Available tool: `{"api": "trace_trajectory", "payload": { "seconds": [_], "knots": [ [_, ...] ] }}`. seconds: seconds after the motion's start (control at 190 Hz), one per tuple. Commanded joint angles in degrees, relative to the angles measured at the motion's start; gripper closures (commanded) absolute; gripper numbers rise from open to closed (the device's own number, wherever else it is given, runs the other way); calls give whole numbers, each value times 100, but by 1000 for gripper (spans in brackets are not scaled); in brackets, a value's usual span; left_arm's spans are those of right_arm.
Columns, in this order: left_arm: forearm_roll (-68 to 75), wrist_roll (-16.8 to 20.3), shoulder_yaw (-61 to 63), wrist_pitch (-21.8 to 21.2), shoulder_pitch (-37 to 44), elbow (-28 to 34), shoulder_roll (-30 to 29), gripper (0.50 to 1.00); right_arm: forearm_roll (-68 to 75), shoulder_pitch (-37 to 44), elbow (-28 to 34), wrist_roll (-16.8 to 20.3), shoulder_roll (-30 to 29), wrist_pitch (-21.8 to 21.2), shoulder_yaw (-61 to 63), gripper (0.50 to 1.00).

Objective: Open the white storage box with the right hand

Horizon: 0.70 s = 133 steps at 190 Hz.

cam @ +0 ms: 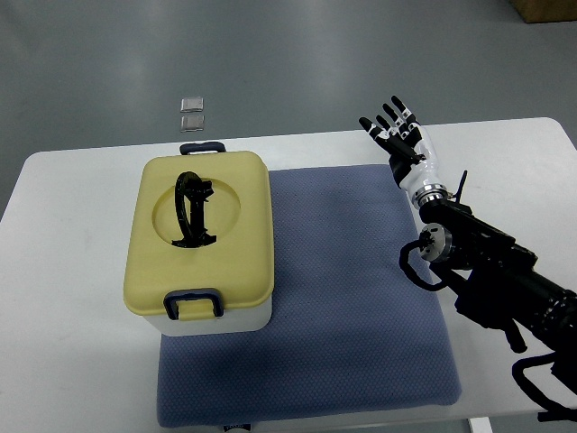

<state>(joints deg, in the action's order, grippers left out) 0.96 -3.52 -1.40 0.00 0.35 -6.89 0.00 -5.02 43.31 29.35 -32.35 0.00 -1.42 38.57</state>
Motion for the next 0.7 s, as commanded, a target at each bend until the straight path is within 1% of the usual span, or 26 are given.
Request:
{"api": "trace_trajectory", "payload": {
  "seconds": [0.0,0.541,0.693],
  "knots": [
    [1,1,0,0,0,3,0,500,-25,11,0,0,0,2,-8,570],
    [1,1,0,0,0,3,0,500,-43,143,18,9,0,10,-25,570],
    [1,1,0,0,0,3,0,500,-61,169,176,27,0,37,-34,570]
  ]
}}
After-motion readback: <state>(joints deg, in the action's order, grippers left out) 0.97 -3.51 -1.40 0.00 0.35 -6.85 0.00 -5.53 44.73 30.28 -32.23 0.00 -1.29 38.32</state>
